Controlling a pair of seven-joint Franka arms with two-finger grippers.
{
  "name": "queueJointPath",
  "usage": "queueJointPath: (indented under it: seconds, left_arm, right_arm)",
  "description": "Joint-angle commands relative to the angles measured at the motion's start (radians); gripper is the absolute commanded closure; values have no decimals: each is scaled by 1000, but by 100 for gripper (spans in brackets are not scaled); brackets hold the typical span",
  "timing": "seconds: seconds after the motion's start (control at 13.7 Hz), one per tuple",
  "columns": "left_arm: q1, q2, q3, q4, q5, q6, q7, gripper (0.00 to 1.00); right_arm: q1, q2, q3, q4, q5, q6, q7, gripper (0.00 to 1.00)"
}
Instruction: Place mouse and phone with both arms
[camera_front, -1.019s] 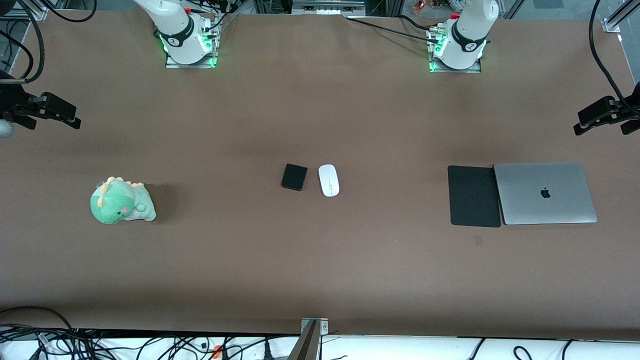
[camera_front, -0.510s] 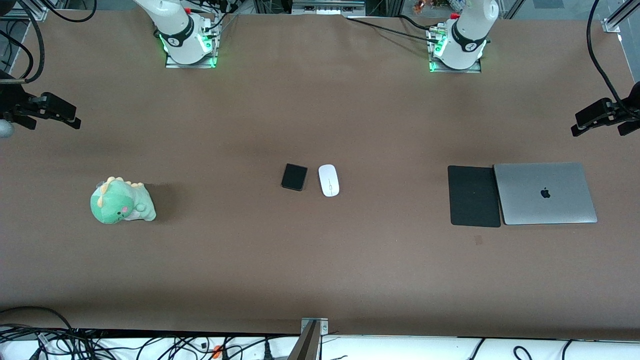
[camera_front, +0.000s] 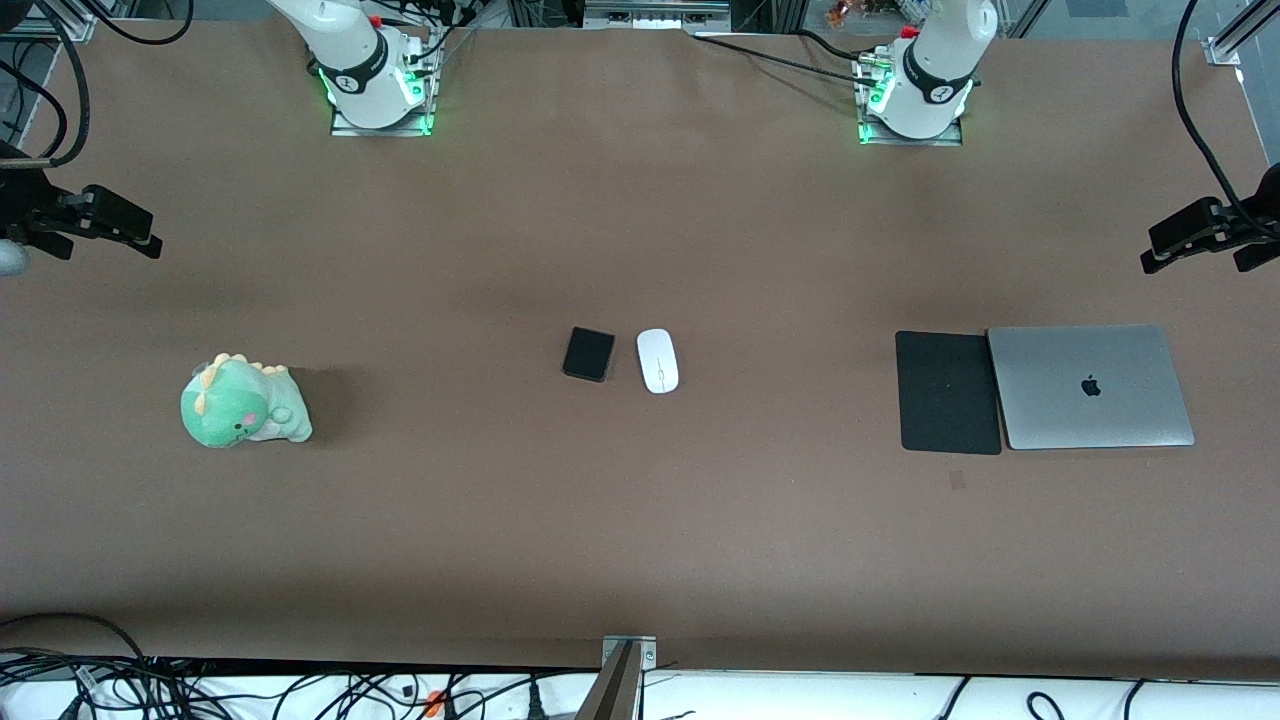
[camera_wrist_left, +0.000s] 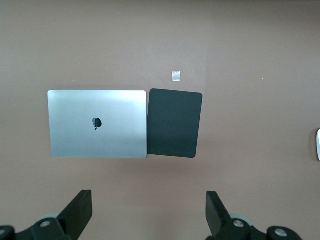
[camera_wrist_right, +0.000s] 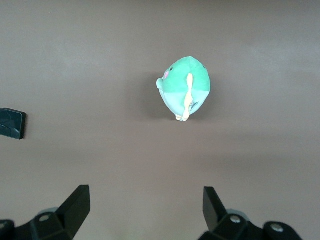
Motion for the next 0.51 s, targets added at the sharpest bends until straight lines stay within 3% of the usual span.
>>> queueJointPath:
  seconds: [0.0,0.44]
  left_arm:
    - [3,4,-3,16,-24,-17,-11,0]
    - [2,2,-3,13,-24,-22,-17,0]
  right_arm:
    - [-5,8,8,20,-9,-18,2,0]
    - [-5,8,8,20,-9,-18,2,0]
